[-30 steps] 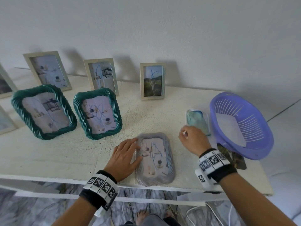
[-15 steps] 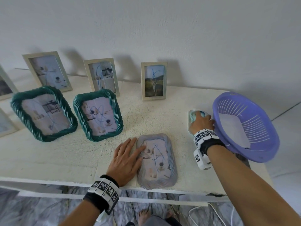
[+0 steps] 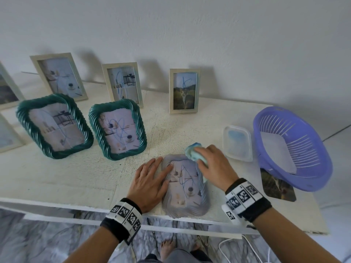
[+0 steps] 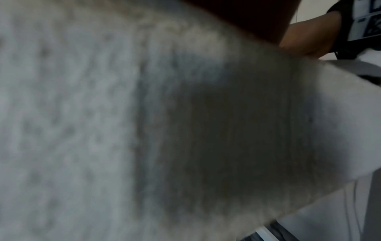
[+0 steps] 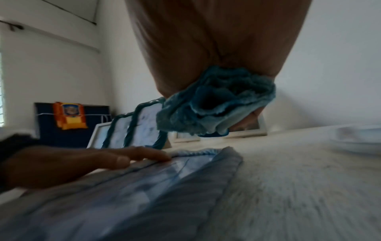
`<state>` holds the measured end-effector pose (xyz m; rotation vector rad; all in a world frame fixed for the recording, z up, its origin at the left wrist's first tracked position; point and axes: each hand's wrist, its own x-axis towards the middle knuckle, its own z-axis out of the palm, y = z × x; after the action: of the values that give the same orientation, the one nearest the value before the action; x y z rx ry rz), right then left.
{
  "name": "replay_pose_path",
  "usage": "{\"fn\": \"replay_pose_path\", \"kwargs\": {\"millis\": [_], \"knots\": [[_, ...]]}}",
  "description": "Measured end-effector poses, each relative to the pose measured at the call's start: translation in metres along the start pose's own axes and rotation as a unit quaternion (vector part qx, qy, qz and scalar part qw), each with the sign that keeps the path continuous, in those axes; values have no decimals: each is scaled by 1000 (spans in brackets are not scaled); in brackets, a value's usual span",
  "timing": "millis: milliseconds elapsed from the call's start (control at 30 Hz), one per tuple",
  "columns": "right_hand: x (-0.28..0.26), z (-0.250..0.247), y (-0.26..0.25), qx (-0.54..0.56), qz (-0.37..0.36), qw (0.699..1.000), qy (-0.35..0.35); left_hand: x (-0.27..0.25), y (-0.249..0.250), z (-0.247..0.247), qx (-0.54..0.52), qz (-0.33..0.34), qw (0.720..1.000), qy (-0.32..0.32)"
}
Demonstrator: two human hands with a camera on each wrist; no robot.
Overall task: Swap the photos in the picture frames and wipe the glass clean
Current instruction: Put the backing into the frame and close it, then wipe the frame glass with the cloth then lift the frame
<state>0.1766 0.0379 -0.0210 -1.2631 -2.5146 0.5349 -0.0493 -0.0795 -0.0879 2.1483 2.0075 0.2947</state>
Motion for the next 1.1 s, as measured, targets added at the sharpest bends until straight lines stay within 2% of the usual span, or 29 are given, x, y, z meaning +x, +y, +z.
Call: {"fn": "replay_pose_path", "kwargs": {"millis": [133,233,333,500,567,633,733,833,933,1033,1100], "knots": [[-6,19,-11,-39,-26,998,-50,0,1,0,-3,-8,1000,0],[-7,30,-15,-71,-11,995,-65,0,1,2,-3,-15,1000,5],[-12,33,-24,-49,3,996,-72,1,3,2,0,-24,1000,8],[-34,25,-34,-9,-84,986,-144,1,5,4,1,-26,1000,14],[-23,20,-24,-42,-81,986,-138,2,3,4,3,-22,1000,20],[-9,20,-18,-83,-54,990,-103,1,2,4,-1,-21,1000,22],[-10,25,-26,-62,-19,993,-98,-1,6,3,-3,-26,999,21],[-33,28,-40,-11,-57,990,-125,0,8,3,-4,-28,999,34],[-37,24,-38,-32,-98,982,-161,1,5,3,-6,-28,999,36],[-18,22,-25,-102,-55,985,-129,0,6,3,-5,-28,999,33],[-12,22,-27,-106,-12,988,-111,0,7,4,-3,-28,999,34]]}}
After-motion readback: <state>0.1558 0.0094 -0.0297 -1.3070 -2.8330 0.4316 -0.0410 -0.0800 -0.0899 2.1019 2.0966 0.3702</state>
